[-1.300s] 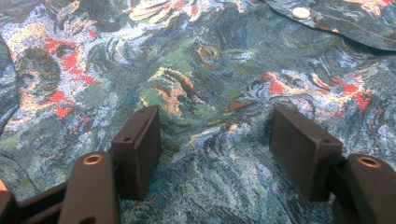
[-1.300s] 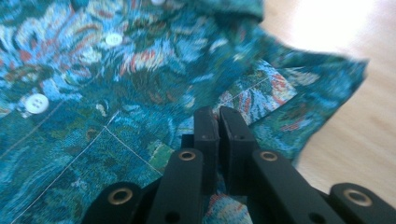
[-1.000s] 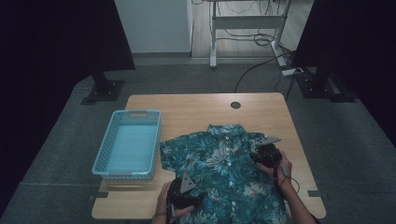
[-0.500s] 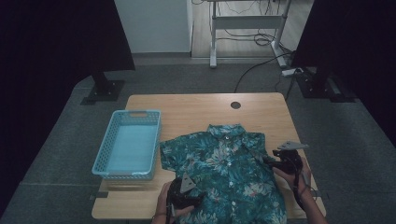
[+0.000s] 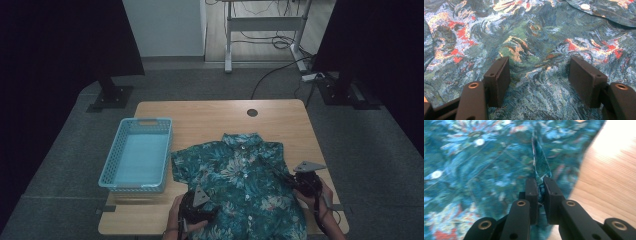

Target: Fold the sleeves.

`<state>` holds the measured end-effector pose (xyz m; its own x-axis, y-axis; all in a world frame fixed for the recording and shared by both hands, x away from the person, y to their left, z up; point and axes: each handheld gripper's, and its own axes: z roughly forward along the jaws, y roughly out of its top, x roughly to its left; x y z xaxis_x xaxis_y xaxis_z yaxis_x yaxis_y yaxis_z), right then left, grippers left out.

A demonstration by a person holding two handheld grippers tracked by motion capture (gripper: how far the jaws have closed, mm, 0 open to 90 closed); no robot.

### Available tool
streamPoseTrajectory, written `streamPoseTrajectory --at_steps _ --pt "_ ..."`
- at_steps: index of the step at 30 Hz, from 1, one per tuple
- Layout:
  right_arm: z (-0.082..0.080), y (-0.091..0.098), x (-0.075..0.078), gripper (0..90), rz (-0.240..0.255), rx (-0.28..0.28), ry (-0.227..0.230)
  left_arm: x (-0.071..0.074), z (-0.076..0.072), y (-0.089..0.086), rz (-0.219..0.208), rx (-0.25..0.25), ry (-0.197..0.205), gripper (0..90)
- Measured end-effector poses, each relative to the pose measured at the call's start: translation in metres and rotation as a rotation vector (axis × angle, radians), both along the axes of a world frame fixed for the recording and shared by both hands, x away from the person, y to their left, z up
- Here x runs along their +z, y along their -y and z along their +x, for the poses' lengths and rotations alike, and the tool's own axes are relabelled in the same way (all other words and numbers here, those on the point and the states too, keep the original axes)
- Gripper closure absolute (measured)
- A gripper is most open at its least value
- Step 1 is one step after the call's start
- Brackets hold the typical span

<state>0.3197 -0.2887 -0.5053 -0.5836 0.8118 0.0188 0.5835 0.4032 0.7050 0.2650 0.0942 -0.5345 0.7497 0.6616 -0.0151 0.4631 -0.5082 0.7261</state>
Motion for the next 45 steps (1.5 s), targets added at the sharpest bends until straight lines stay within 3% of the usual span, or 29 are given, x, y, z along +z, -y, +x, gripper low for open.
streamPoseTrajectory --at_steps 8,13,18,21,27,37,45 --pt "-0.001 -0.019 -0.010 74.7 -0.025 0.056 -0.052 0.000 0.000 0.000 0.000 0.000 0.000 33.6" --pt "0.001 -0.021 -0.018 57.5 0.000 0.086 -0.106 0.000 0.000 0.000 0.000 0.000 0.000 33.6" --pt "0.001 -0.020 -0.008 48.6 0.024 0.111 -0.089 0.000 0.000 0.000 0.000 0.000 0.000 33.6" --pt "0.003 -0.019 0.001 47.3 0.043 0.111 -0.066 0.000 0.000 0.000 0.000 0.001 0.001 33.5" --pt "0.017 -0.021 0.007 45.9 0.063 0.108 -0.071 0.000 0.000 0.000 0.000 0.002 0.000 33.5" --pt "0.044 -0.038 -0.014 43.6 0.039 0.098 -0.119 0.000 0.000 0.000 0.000 0.001 0.000 33.6" --pt "0.046 -0.038 -0.026 43.1 0.035 0.066 -0.089 0.000 0.000 0.000 0.000 0.002 0.000 33.6"
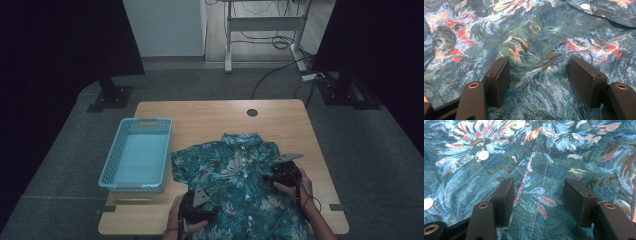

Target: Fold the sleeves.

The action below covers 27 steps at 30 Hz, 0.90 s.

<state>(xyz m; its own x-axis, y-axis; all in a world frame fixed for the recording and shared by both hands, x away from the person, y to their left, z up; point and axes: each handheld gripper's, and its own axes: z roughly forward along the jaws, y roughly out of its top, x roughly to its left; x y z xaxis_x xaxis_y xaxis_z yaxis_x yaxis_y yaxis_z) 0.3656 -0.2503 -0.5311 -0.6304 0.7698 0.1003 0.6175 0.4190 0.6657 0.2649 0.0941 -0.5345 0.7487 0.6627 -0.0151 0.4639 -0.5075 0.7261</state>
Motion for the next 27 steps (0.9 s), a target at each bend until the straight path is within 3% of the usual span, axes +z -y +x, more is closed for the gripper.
streamPoseTrajectory --at_steps 5,9,16,27 --pt "-0.007 -0.002 -0.003 40.9 -0.024 -0.001 0.046 0.000 0.000 0.000 0.001 0.002 -0.001 33.4" --pt "-0.011 -0.001 -0.005 40.7 -0.016 -0.009 0.071 0.000 0.000 0.000 -0.001 0.010 -0.003 32.8" --pt "-0.014 0.001 -0.006 40.7 -0.011 -0.009 0.081 0.001 0.000 -0.002 -0.037 0.029 -0.023 32.8" --pt "-0.019 0.010 -0.006 41.1 -0.017 -0.003 0.082 0.016 -0.002 -0.007 -0.097 0.059 -0.018 32.6"
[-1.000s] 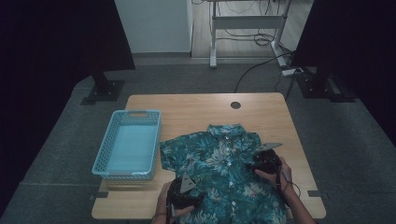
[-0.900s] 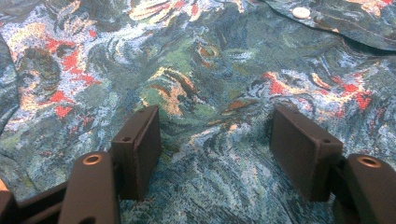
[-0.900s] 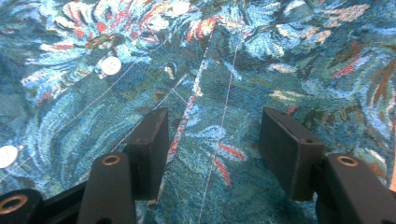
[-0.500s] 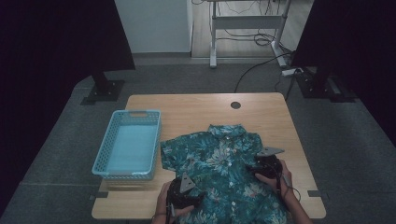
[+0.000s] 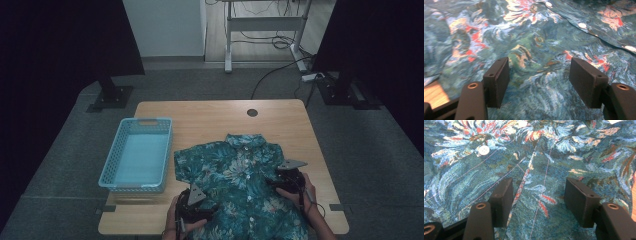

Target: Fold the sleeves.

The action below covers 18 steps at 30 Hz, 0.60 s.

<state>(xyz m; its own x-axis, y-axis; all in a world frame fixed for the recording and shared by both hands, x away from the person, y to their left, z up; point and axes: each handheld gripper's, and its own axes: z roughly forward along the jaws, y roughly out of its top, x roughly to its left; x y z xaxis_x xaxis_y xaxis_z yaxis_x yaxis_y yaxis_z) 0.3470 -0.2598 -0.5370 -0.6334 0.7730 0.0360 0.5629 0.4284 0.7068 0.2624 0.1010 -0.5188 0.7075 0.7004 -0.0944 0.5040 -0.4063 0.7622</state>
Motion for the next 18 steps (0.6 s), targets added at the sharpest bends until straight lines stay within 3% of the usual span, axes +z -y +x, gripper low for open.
streamPoseTrajectory --at_steps 18 --pt "-0.015 0.039 -0.002 41.5 0.027 -0.061 0.007 -0.003 0.008 -0.012 -0.001 0.085 -0.056 30.3"
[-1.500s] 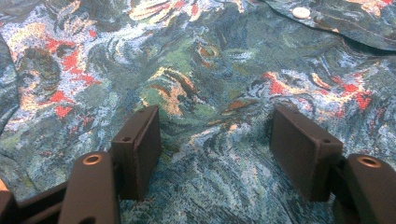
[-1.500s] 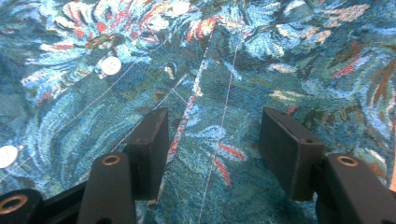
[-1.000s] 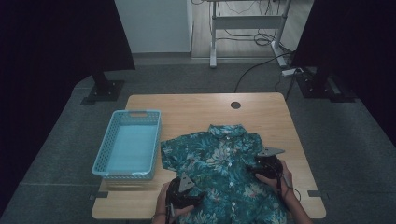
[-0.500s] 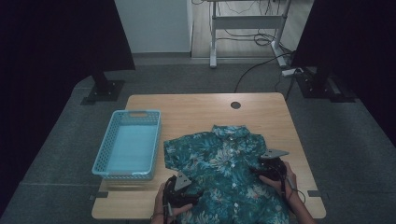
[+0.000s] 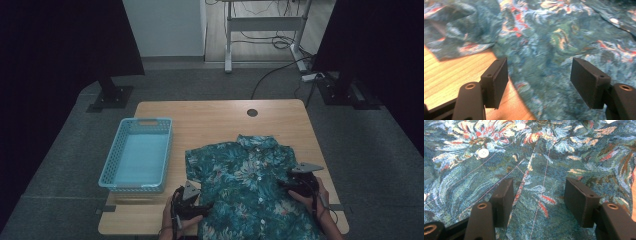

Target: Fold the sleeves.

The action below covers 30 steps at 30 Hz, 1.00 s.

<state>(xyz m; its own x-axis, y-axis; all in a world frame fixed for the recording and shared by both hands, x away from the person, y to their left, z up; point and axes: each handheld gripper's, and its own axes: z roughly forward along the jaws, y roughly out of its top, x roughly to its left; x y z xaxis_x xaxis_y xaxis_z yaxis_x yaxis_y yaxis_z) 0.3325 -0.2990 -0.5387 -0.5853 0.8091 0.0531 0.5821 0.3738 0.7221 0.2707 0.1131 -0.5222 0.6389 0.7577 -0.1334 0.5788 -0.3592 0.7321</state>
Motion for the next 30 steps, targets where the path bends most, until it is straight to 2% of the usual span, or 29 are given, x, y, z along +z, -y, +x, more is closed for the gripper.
streamPoseTrajectory --at_steps 12,17,21,25,30 --pt "-0.006 0.019 0.001 41.1 -0.018 -0.034 0.000 0.003 0.006 -0.003 -0.035 0.053 -0.005 30.2" --pt "-0.007 0.018 0.002 40.4 -0.010 -0.039 -0.002 0.004 0.010 -0.003 -0.040 0.060 -0.005 30.2" --pt "-0.013 0.017 0.009 40.4 0.015 -0.039 0.023 0.005 0.013 -0.003 -0.041 0.062 0.003 30.5" --pt "-0.019 0.013 0.017 40.3 0.032 -0.025 0.038 0.006 0.020 -0.002 -0.033 0.069 0.004 30.8" --pt "-0.025 0.005 0.022 40.3 0.038 0.006 0.032 0.005 0.032 -0.003 -0.026 0.091 0.016 31.0"
